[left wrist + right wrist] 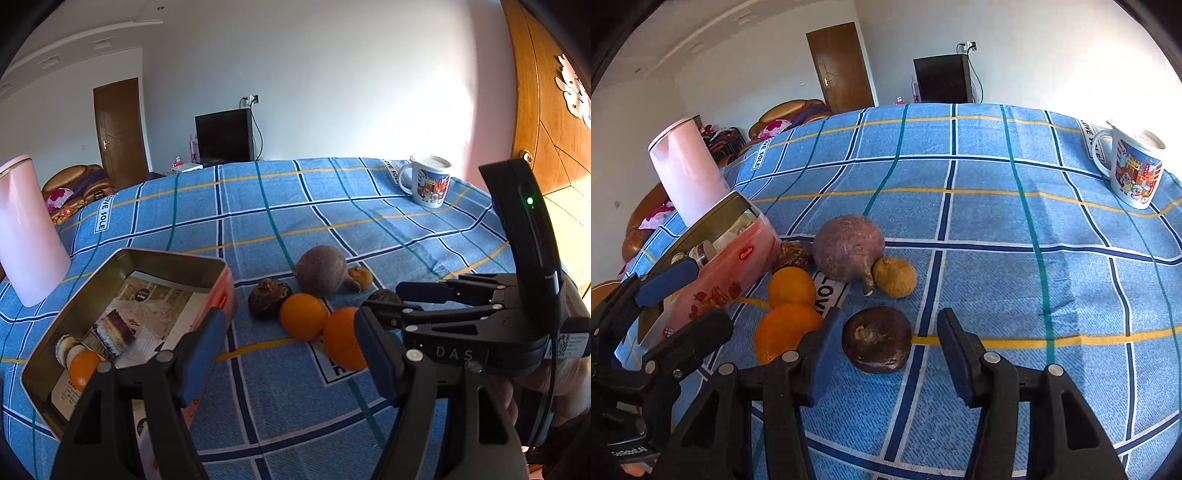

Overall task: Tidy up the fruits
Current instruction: 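Grasp the dark brown passion fruit with the right tool while the left tool grasps an orange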

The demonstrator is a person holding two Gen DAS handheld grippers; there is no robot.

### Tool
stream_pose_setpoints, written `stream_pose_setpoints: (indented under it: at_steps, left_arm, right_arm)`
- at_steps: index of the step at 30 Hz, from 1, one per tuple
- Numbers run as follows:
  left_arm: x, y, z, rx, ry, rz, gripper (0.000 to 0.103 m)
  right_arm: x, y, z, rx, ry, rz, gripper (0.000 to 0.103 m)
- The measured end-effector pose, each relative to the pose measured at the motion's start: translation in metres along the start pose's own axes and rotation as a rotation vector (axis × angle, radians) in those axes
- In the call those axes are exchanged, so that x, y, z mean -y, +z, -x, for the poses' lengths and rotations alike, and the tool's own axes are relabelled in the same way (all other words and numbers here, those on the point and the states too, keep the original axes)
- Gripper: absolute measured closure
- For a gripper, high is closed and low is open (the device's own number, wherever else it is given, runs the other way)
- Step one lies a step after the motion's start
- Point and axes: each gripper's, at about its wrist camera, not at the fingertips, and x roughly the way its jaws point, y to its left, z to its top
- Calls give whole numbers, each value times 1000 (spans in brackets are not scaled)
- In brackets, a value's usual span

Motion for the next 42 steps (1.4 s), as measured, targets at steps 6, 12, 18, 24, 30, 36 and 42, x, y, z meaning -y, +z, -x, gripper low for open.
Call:
stream_pose_setpoints:
  at_steps: [6, 12, 18, 24, 30, 36, 42]
  left_arm:
    - [7, -4, -4, -17, -9, -16, 29]
    - [16, -5, -6, -28, -18, -42, 29]
    - [22, -5, -13, -67, -38, -54, 29]
    - [28, -5, -30, -148, -73, -48, 38]
    - [34, -4, -40, -185, -107, -52, 56]
    - [29, -3, -32, -141, -104, -33, 57]
    - [27, -1, -18, -63, -78, -32, 57]
  right_arm:
    - [1, -4, -3, -35, 54, -19, 56]
    - [-3, -5, 2, -22, 43, -1, 65]
    - [2, -11, 35, 140, -98, -19, 65]
    - [2, -13, 48, 199, -160, -19, 65]
    - [4, -11, 45, 186, -142, -25, 65]
    - [3, -14, 51, 219, -124, -18, 65]
    - [-1, -16, 58, 259, -103, 0, 65]
